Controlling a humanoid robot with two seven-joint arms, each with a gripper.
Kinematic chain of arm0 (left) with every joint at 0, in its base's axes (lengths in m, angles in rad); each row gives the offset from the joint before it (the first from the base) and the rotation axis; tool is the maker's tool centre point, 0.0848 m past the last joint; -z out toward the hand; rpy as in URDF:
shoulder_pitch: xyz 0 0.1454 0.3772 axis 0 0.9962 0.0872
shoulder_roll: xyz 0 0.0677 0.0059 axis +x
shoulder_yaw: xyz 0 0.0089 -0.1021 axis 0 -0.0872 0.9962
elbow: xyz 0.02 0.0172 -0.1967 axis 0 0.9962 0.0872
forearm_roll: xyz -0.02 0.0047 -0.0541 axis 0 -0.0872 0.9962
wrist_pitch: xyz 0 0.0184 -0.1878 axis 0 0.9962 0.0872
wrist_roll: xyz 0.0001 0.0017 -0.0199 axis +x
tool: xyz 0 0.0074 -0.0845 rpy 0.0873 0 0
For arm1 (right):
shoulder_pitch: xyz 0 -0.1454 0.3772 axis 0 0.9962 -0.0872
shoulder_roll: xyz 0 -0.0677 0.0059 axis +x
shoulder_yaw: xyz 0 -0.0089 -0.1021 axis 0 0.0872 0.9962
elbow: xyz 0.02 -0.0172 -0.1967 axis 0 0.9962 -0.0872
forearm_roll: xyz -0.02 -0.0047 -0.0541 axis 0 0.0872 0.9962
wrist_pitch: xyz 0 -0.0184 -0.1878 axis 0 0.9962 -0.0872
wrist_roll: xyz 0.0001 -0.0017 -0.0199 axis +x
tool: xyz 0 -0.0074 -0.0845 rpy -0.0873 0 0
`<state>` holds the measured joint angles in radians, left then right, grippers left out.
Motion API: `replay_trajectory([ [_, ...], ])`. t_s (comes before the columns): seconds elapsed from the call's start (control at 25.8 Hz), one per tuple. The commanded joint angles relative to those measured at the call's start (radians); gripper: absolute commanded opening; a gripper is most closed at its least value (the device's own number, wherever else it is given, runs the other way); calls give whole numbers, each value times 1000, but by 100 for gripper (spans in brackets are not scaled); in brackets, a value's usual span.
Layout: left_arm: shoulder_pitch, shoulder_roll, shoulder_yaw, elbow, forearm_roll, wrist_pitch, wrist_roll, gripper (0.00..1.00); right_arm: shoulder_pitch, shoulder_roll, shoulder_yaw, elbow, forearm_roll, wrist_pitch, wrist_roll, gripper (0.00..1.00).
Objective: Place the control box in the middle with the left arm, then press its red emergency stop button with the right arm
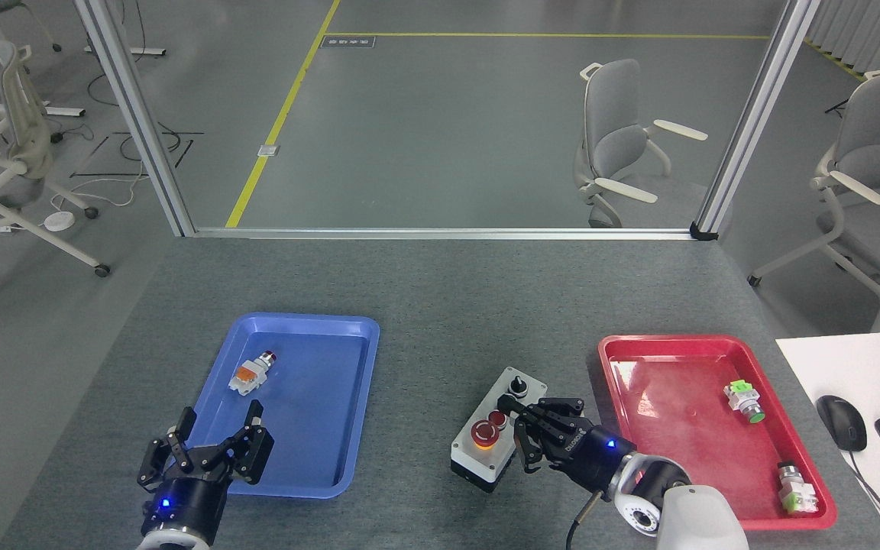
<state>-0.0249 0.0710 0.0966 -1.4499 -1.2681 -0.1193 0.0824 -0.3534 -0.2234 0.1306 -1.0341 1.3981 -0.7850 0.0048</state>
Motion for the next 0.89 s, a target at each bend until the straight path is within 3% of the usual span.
replay_trajectory([
  [0.0, 6, -11, -2, 13, -1, 3, 0, 99, -1, 1, 27, 31, 2, 0, 0, 0],
  [0.66, 3, -11, -2, 25, 3, 1, 0, 99, -2, 10, 66, 57, 9, 0, 0, 0],
  [0.85, 3, -11, -2, 25, 3, 1, 0, 99, -1, 21, 66, 114, 25, 0, 0, 0],
])
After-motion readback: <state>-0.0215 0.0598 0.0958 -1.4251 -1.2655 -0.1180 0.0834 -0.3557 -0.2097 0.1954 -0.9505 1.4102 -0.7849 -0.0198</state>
